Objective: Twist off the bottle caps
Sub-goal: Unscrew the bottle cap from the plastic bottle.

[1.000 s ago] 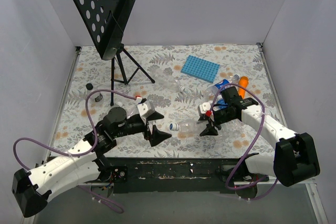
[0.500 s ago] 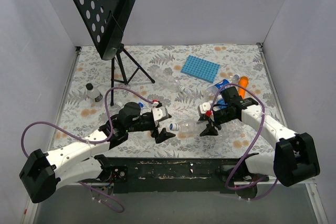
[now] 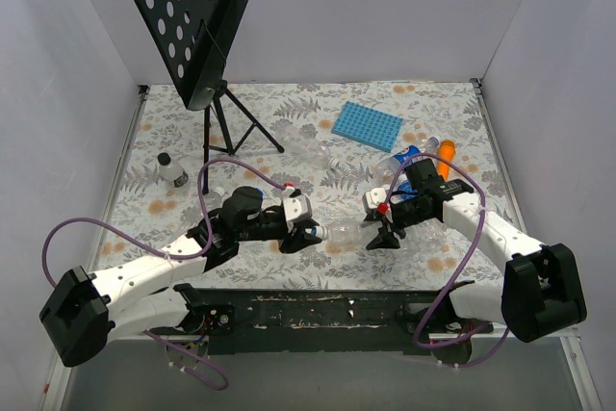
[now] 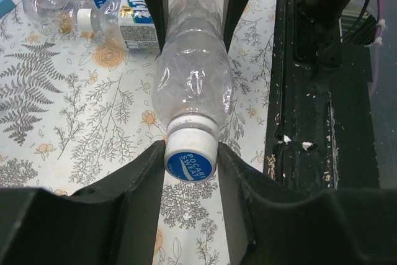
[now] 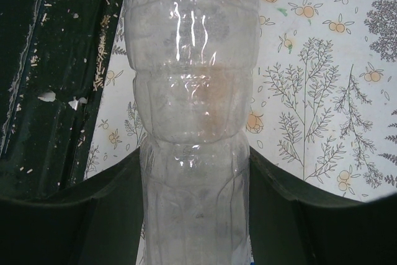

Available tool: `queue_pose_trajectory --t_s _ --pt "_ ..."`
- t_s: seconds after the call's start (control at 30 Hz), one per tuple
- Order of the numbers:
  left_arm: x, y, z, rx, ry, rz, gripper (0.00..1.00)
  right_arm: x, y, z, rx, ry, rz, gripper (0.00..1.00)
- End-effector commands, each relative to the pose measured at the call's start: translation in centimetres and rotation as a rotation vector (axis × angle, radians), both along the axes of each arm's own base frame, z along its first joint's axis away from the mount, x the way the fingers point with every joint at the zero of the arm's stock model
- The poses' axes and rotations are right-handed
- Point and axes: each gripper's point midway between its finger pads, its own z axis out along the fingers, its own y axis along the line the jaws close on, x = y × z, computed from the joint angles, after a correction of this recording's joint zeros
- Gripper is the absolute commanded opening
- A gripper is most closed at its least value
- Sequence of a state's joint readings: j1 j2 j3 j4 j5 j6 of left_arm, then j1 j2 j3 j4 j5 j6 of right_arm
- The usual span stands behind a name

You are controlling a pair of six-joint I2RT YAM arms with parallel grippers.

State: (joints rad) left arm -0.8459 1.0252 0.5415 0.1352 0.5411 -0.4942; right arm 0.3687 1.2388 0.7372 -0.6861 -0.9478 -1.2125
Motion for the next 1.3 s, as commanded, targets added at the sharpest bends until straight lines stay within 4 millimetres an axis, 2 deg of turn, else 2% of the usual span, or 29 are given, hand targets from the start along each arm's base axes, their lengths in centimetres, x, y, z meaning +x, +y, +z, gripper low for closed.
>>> queue_pose_trajectory --t_s 0.0,0.17,0.2,0.3,0.43,0.57,0.73,1.0,1.27 --pt "0.1 -0.6 2.3 -0.047 -0.017 -0.014 0.32 -0.3 0.1 0.5 0.021 -0.005 0.015 0.07" --pt "-0.2 -0.5 2.6 -0.064 0.041 0.005 0.02 -0.2 0.1 0.5 0.019 -0.008 0.013 0.07" --pt "-0.3 -0.3 2.6 -0.07 0.061 0.016 0.0 -0.3 0.1 0.5 0.019 -0.008 0.015 0.07" --pt "-0.4 0.0 3.5 -0.122 0.165 0.091 0.0 -0.3 0.1 0.5 0.018 -0.008 0.013 0.07" --pt "1.0 0.8 4.5 -0.199 0.466 0.336 0.0 -0.2 0.1 0.6 0.02 -0.014 0.012 0.07" --pt "1.0 0.8 4.7 -0.259 0.791 0.485 0.0 -0.2 0.1 0.6 0.019 -0.01 0.011 0.07" --pt "0.8 0.2 3.4 -0.282 1.198 0.651 0.0 -0.2 0.2 0.6 0.022 -0.009 0.013 0.07" --pt "1.2 -1.2 5.4 -0.351 1.455 0.69 0.0 -0.3 0.1 0.7 0.022 -0.014 0.011 0.07" --pt "1.4 -1.1 5.3 -0.343 1.494 0.735 0.0 -0.3 0.1 0.8 0.023 -0.02 0.01 0.07"
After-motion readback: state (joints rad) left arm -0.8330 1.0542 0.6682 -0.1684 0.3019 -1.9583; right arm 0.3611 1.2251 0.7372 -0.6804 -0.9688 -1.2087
